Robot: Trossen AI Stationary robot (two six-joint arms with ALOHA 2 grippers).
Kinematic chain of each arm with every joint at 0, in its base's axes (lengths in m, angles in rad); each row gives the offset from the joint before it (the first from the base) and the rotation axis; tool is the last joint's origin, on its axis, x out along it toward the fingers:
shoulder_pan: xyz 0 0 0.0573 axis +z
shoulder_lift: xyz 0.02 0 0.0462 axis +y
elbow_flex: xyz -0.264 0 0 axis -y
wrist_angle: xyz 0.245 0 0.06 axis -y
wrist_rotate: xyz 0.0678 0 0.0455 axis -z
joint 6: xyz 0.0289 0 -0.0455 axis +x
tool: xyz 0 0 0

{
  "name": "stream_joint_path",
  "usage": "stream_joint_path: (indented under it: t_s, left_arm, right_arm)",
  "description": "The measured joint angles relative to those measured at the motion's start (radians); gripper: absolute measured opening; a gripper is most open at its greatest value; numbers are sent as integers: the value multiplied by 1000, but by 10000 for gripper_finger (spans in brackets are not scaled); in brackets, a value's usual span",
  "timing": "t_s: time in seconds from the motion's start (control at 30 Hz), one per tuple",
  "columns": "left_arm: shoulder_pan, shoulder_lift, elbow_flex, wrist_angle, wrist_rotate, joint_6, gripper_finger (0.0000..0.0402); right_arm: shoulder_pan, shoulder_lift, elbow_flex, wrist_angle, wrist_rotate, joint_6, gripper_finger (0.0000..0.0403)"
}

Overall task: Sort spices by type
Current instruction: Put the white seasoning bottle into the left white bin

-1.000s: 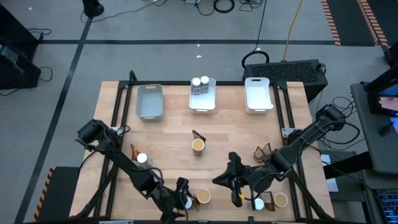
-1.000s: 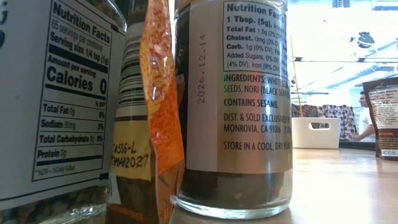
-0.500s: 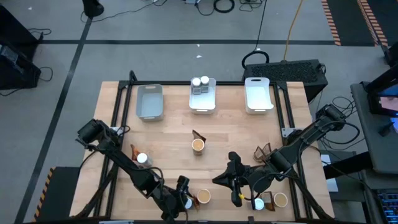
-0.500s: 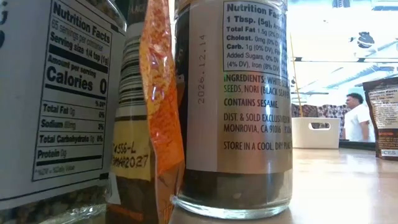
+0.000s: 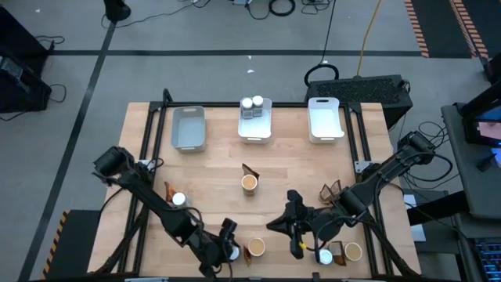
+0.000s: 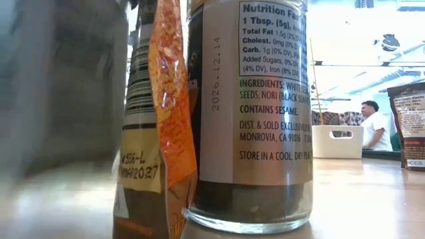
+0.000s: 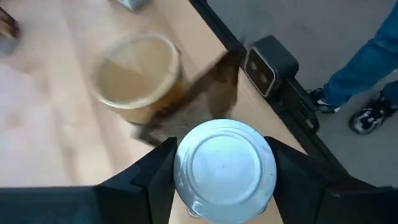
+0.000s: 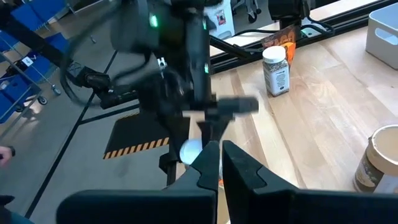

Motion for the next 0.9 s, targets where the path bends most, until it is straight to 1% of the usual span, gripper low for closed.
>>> stream_joint_path:
  t_s: [0.23, 0.43, 0.5, 0.57, 0.73, 0.8, 0.9]
  left_arm:
    - [45, -202, 0, -221, -71, 3, 212]
    - [137, -375, 0, -278, -177, 11, 212]
    - [183, -422, 0, -273, -193, 42, 212]
    - [234, -457, 0, -268, -212, 54, 212]
    - [393, -506, 0, -265, -205, 45, 212]
    - [462, -514, 0, -265, -191, 16, 212]
    - [575, -515, 0, -267, -111, -30, 212]
  right_arm:
    - [-51, 0, 0, -21, -17, -28, 0]
    - [-156, -4, 0, -45, -207, -125, 0]
    - [-195, -6, 0, -59, -241, -174, 0]
    - [-232, -16, 0, -97, -249, -225, 0]
    - [-338, -63, 0, -213, -270, -354, 0]
    - [-381, -92, 0, -241, -269, -407, 0]
    - [-447, -136, 0, -274, -277, -462, 0]
